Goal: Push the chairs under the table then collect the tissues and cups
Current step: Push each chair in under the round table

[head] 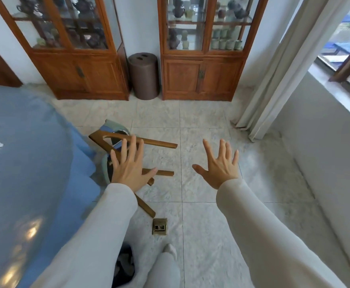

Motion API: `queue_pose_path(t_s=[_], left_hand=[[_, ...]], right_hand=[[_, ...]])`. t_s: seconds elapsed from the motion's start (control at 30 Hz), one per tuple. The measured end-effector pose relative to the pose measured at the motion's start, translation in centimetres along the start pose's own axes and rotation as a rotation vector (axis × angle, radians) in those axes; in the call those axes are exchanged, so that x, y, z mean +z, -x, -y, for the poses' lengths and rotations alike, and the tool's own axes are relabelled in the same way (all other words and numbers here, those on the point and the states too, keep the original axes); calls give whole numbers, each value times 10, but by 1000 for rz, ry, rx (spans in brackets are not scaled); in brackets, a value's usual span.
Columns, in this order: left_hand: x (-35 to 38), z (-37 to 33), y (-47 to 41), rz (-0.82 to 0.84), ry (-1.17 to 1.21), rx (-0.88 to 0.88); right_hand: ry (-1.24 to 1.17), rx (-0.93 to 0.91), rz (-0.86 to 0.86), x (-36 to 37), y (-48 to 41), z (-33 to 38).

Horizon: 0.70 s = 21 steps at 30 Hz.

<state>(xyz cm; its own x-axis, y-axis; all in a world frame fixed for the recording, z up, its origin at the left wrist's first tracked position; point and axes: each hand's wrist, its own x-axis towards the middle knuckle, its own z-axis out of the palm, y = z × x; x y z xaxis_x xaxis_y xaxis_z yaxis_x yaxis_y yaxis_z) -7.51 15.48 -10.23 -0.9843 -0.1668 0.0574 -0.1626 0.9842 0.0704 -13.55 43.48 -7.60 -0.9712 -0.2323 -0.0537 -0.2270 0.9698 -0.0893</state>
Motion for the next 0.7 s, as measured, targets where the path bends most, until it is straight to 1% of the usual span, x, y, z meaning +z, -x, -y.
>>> queue_pose_path(t_s=[0.13,0.23,0.4,0.47,0.7], left_hand=[[25,-23,-53,56,3,-27],[48,-37,-106,81,50,-57],[77,-46,-193,147,81,-171],[78,-48,-225,187,92,-188],[76,-42,-337,172,103,-272]], right_hand=[[7,8,34,15,-52,-26],[6,22,59,23,-110,-47],[18,21,94,24,-215,-70],[49,4,126,20,-251,-76],[28,-73,131,10,-389,-78]])
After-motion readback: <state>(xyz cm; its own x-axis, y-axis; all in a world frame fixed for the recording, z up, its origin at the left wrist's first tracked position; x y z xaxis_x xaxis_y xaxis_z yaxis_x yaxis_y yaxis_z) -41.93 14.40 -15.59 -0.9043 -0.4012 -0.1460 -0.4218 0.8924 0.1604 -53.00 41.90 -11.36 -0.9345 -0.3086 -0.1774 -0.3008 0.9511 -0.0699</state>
